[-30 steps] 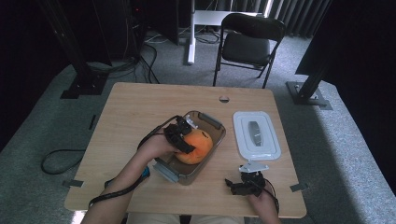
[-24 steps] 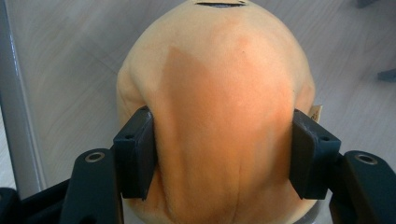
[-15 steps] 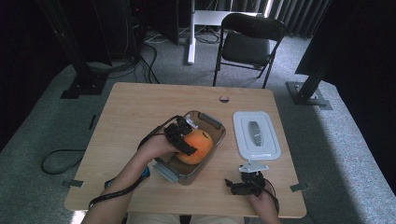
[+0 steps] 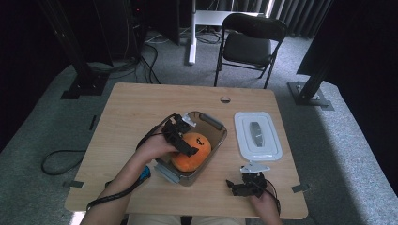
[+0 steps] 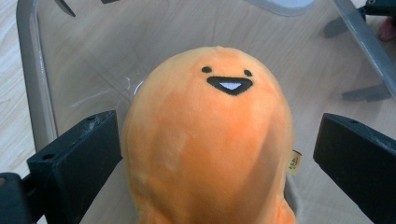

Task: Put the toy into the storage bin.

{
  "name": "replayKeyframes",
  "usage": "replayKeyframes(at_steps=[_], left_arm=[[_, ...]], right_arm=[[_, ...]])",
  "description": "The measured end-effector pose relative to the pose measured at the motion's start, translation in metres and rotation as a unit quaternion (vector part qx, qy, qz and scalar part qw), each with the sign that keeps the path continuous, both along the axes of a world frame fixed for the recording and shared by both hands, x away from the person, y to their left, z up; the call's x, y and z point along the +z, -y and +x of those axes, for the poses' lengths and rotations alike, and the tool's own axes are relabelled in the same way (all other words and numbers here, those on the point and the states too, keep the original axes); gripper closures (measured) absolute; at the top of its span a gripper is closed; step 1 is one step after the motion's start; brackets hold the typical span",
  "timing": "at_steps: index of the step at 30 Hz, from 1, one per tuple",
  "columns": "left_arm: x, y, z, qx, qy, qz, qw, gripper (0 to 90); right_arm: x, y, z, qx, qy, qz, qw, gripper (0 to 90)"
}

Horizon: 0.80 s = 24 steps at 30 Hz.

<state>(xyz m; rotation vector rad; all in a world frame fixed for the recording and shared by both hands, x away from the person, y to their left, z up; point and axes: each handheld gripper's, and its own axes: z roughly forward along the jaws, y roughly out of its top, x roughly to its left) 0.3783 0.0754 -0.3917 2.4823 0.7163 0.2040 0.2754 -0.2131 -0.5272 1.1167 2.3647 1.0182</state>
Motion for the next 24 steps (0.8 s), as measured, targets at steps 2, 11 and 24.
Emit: replayKeyframes(at_steps=[2,11,24], left_arm=[[0.002,-0.002,-0.002,-0.001,0.002,-0.005,1.0,1.5],[0.008,-0.018,-0.01,0.002,0.008,-0.024,0.9997,1.6],[0.025,-0.044,-0.025,0.007,0.02,-0.053,0.9983,1.7]], right_arm=[[0.0,0.0,0.0,0.0,0.0,0.0,1.0,13.5],[0.0,0.0,0.0,0.0,0.0,-0.001,1.0,13.5],[0.0,0.0,0.0,-0.001,0.0,-0.001,1.0,13.4]])
